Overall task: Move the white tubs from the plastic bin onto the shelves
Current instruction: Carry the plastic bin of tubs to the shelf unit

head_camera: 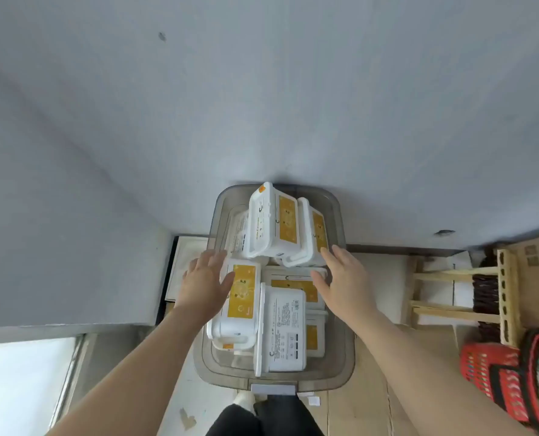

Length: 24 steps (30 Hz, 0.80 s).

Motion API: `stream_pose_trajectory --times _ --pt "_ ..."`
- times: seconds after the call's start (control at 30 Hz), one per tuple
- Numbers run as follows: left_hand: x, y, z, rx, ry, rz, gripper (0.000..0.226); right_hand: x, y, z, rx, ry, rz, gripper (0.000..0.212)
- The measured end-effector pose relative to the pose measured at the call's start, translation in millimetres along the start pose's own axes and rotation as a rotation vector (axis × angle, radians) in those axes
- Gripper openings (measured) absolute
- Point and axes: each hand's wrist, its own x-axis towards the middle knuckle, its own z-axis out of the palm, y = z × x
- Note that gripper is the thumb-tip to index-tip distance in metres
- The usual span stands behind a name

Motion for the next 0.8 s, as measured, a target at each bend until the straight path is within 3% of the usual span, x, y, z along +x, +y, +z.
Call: stream_pose_trajectory --times 0.3,0.53,0.8 --pt "36 -40 45 -0.032 -0.118 -0.185 0.055 23 47 75 -0.090 -0.108 0.119 0.065" --pt "49 -47 57 -0.174 -0.252 -0.217 0.081 34 58 99 0.007 -0.082 0.201 0.077" --pt "68 -48 46 -0.112 -0.310 -0.167 0.106 39 62 98 -0.015 -0.088 0.267 0.092"
